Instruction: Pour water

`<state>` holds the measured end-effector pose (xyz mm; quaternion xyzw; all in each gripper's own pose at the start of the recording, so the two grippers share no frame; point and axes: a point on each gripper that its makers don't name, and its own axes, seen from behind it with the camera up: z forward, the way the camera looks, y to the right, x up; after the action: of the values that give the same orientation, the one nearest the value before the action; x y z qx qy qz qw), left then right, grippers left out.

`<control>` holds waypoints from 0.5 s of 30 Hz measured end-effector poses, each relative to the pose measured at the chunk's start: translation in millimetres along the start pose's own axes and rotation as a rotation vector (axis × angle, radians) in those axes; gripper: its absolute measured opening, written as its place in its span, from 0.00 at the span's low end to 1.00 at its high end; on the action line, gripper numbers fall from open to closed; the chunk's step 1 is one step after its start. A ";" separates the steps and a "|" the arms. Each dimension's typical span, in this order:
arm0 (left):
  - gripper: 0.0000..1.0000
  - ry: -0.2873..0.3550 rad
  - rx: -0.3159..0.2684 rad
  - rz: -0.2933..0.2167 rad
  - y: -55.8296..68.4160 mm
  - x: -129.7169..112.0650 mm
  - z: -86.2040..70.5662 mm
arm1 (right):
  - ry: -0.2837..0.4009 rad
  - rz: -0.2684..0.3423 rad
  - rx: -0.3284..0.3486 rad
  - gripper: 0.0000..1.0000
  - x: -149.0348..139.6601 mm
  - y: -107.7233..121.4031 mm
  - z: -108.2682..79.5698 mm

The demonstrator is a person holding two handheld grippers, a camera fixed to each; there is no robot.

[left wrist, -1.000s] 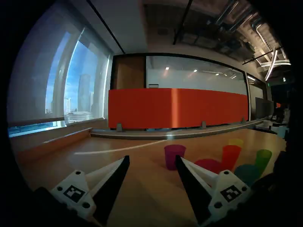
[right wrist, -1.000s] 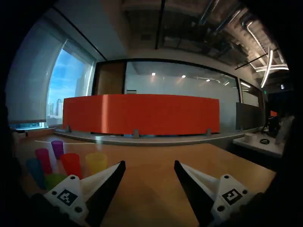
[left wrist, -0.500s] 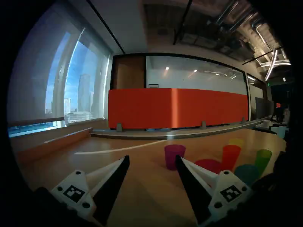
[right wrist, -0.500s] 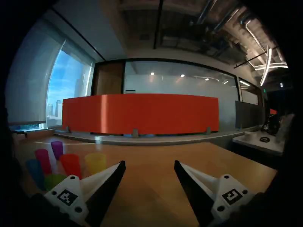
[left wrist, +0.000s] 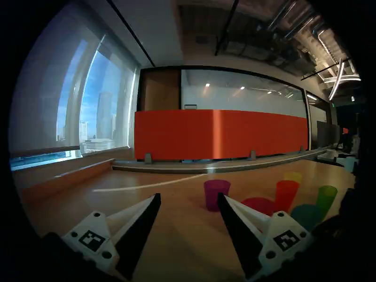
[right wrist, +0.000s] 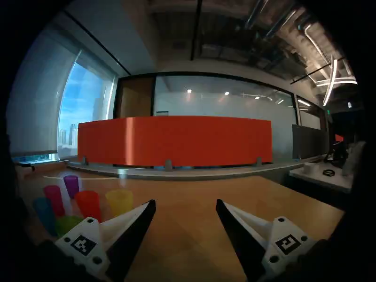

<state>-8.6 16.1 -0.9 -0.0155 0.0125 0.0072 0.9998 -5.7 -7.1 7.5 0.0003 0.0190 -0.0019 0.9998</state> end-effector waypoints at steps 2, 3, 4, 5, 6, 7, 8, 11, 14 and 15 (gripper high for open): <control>0.89 0.000 0.000 0.000 -0.1 0.0 0.0 | 0.000 0.000 0.000 1.00 -0.1 0.0 0.2; 0.89 0.000 0.000 0.000 -0.2 0.0 -0.1 | 0.000 0.000 0.000 1.00 -0.1 0.0 0.4; 0.89 0.000 0.000 0.000 -0.2 0.0 0.0 | 0.000 0.000 0.000 0.99 0.0 0.0 0.5; 0.89 0.000 0.000 0.000 -0.3 0.0 0.0 | 0.000 0.000 0.000 0.99 0.1 0.0 0.6; 0.88 0.000 0.000 0.000 -0.3 0.1 0.0 | 0.000 0.000 0.000 0.99 0.2 0.0 0.7; 0.89 0.000 0.000 0.000 -0.3 0.1 0.1 | 0.000 0.000 0.000 0.99 0.4 0.0 0.7; 0.89 0.000 0.000 0.000 -0.2 0.1 0.1 | 0.000 0.000 0.000 0.99 0.6 -0.1 0.7; 0.89 0.000 0.000 0.000 0.0 0.1 0.1 | 0.000 0.000 0.000 1.00 1.1 -0.1 0.5; 0.89 0.000 0.000 0.000 0.0 0.0 -0.1 | 0.000 0.000 0.000 1.00 1.2 0.0 0.4; 0.89 0.000 0.000 0.000 -0.1 -0.1 -0.2 | 0.000 0.000 0.000 0.99 1.3 0.1 0.3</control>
<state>-8.7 16.0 -1.0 -0.0155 0.0124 0.0070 0.9998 -4.4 -7.0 7.7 0.0002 0.0189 -0.0019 0.9998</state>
